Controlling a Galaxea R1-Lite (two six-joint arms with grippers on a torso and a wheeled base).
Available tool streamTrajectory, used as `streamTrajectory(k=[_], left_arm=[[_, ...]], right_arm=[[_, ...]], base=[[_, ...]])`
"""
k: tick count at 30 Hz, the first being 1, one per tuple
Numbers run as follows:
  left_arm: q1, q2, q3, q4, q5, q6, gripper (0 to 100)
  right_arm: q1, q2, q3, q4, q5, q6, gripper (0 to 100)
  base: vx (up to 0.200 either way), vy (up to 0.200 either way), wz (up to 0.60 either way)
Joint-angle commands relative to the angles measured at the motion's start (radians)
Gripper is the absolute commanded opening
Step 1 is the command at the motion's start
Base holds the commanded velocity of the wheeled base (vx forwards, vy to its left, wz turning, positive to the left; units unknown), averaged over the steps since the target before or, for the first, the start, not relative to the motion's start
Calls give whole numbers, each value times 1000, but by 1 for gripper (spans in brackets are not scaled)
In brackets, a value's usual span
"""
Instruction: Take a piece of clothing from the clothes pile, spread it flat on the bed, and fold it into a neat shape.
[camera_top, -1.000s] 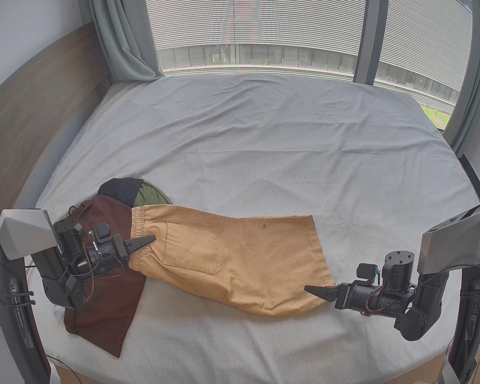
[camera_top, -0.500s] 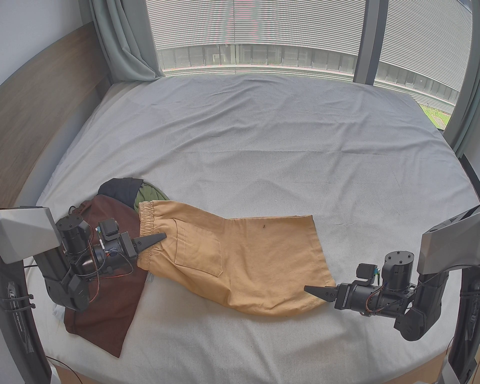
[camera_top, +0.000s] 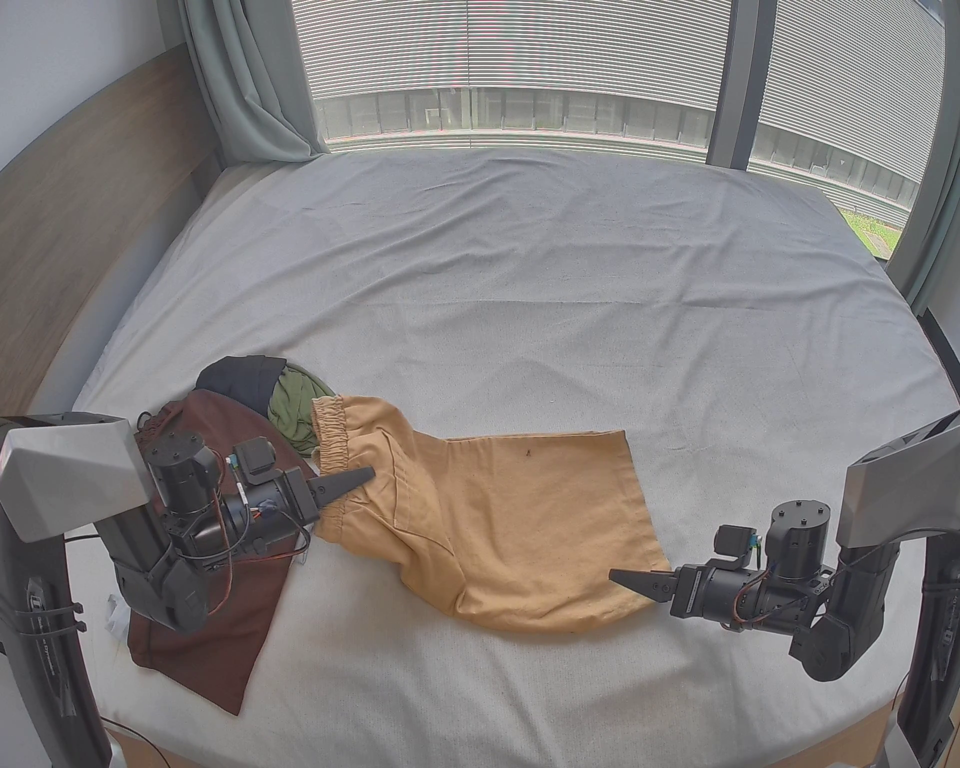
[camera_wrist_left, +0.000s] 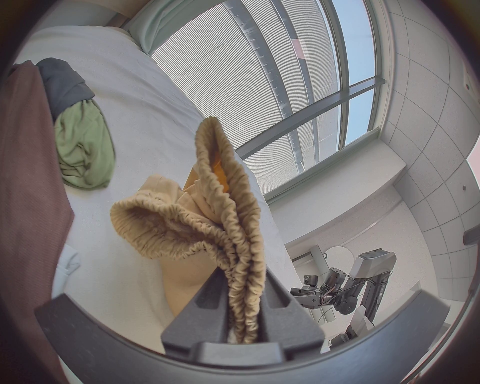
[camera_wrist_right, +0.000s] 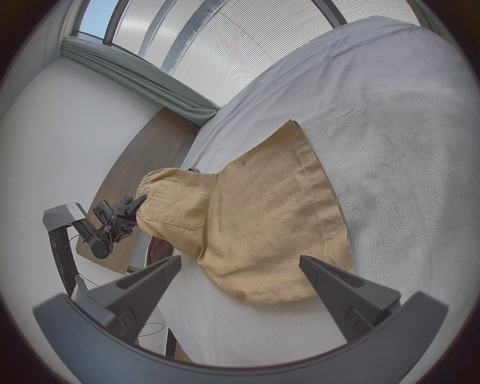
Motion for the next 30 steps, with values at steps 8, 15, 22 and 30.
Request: streamTrajectory(k=[8,15,22,30], left_arm=[[-60,28,-44,-1,8,-6,0],[-97,31,-64,-1,8,-21,0],[-123,33,-78,-1,8,-46,0],[-171,56,-123,-1,8,-84,0]], right_arm=[[0,-3,0,-1,0,0,100],[-2,-8,0,-1,0,0,100],[-2,-16,0,-1,0,0,100],[-14,-28,-6,-1,0,2,100]], base=[[0,0,0],[0,0,0],[0,0,0],[0,0,0]])
